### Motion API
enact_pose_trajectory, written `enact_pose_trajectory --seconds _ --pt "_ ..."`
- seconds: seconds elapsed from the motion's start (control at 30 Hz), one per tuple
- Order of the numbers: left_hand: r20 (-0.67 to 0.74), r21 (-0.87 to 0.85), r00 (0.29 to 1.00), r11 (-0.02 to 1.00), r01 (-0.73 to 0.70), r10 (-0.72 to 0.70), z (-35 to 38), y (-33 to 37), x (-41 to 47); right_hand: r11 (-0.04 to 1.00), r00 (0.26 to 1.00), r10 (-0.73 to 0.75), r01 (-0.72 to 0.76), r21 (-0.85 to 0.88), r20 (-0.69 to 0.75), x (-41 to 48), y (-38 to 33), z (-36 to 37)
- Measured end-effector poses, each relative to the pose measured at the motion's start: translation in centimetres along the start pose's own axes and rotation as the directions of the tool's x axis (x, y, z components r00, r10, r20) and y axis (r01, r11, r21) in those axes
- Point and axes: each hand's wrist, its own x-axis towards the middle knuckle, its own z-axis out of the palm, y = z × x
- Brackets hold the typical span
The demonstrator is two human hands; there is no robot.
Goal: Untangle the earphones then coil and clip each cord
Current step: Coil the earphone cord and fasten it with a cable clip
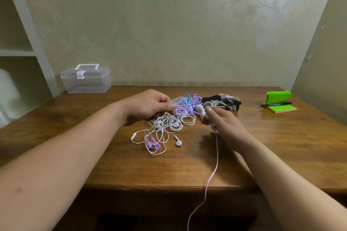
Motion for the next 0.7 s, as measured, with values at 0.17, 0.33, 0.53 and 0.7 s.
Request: enact_pose_trajectory --seconds 0.17,0.33,0.53,0.7 --pt "-0.014 0.08 0.999 0.996 -0.05 0.051 2.0 1.3 1.7 0.996 0.965 -0.091 0.094 0.0 0.244 0.5 -3.3 3.0" --pt "0.065 0.025 0.993 0.995 0.101 -0.103 0.7 0.6 1.2 0.998 0.997 -0.042 0.038 0.056 0.063 1.9 -2.4 1.1" --pt "0.118 -0.086 0.99 0.993 0.081 -0.071 0.5 -0.8 0.8 0.992 0.998 0.034 -0.039 0.117 0.045 1.6 0.2 0.3" --pt "0.078 -0.014 0.996 0.999 0.046 -0.045 2.2 -0.8 2.2 0.946 0.975 -0.193 0.215 -0.243 0.109 1.4 -1.0 2.1"
